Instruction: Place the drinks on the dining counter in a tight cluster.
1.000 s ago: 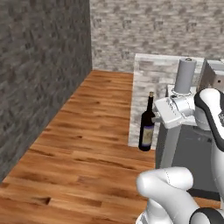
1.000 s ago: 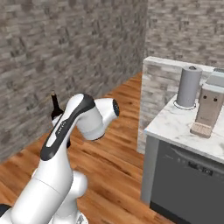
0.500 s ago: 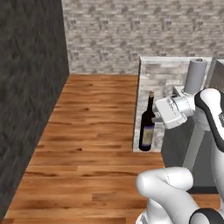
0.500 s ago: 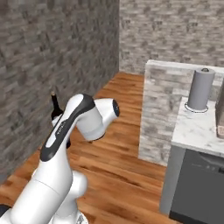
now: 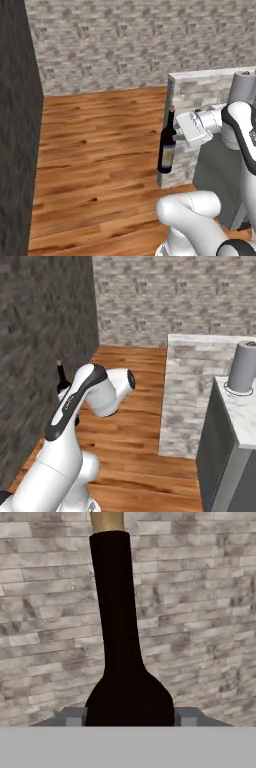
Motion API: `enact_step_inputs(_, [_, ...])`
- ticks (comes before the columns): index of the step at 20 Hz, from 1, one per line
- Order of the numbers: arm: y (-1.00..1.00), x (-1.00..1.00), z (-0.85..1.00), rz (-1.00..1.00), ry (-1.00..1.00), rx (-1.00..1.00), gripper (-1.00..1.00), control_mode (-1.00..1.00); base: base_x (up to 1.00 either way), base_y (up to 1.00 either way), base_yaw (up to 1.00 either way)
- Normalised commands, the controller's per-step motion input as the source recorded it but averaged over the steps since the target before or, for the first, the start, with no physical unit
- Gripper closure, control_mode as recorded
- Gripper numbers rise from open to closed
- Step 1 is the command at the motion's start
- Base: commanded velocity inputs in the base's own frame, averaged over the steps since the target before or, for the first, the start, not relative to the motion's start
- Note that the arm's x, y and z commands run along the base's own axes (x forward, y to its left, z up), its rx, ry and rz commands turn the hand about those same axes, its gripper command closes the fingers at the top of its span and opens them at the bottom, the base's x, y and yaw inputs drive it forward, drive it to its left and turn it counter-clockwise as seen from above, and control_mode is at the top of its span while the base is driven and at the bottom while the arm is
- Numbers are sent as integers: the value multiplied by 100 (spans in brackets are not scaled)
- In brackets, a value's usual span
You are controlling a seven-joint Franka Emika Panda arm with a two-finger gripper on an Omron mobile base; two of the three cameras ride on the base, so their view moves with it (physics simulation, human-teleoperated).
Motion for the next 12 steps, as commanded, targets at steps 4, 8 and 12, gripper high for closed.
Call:
enact_step_inputs(4, [0,0,0,0,0,0,100,100,100,96,-58])
enact_step_inputs(8, [0,0,0,0,0,0,100,100,100,98,-58])
enact_step_inputs(12, [0,0,0,0,0,0,100,100,100,99,-59])
